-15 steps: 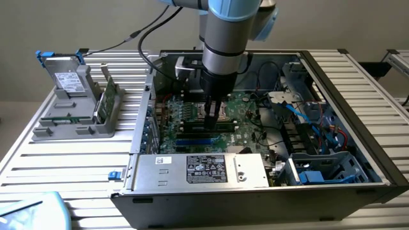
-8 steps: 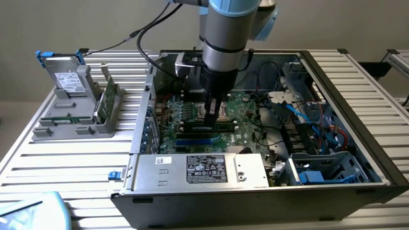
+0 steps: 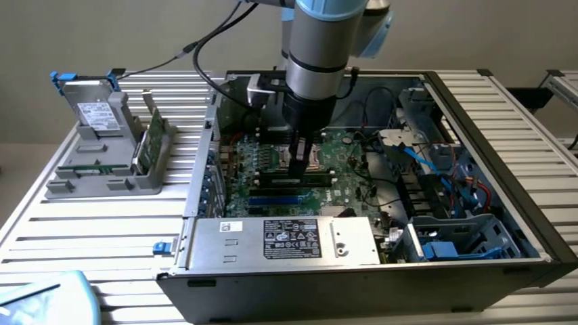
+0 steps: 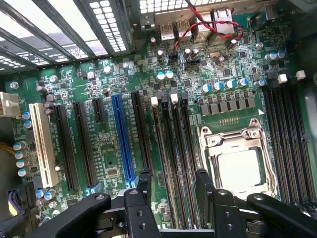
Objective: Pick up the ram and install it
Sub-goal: 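Insert the ram into the slot, then press down the ram until it locks into place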
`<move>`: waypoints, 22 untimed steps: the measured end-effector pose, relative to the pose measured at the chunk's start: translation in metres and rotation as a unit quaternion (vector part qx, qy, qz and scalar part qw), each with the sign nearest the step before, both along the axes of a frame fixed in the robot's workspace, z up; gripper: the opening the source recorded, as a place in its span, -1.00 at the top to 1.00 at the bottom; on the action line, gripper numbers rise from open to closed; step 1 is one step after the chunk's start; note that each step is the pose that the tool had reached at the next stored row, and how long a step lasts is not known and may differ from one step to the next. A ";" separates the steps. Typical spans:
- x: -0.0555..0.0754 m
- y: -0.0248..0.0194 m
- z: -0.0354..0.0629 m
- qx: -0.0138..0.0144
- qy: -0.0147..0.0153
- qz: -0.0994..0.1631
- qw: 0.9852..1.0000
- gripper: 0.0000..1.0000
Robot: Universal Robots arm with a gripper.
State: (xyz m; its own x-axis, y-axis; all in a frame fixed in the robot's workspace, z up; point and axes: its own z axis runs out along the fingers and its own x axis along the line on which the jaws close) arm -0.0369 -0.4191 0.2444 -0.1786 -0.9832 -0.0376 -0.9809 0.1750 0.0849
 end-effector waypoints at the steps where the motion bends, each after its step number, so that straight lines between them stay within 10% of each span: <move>1: 0.000 0.0007 0.0000 0.000 0.000 0.002 1.000 0.01; 22: 0.000 0.0019 0.0014 0.000 -0.005 0.030 1.000 0.01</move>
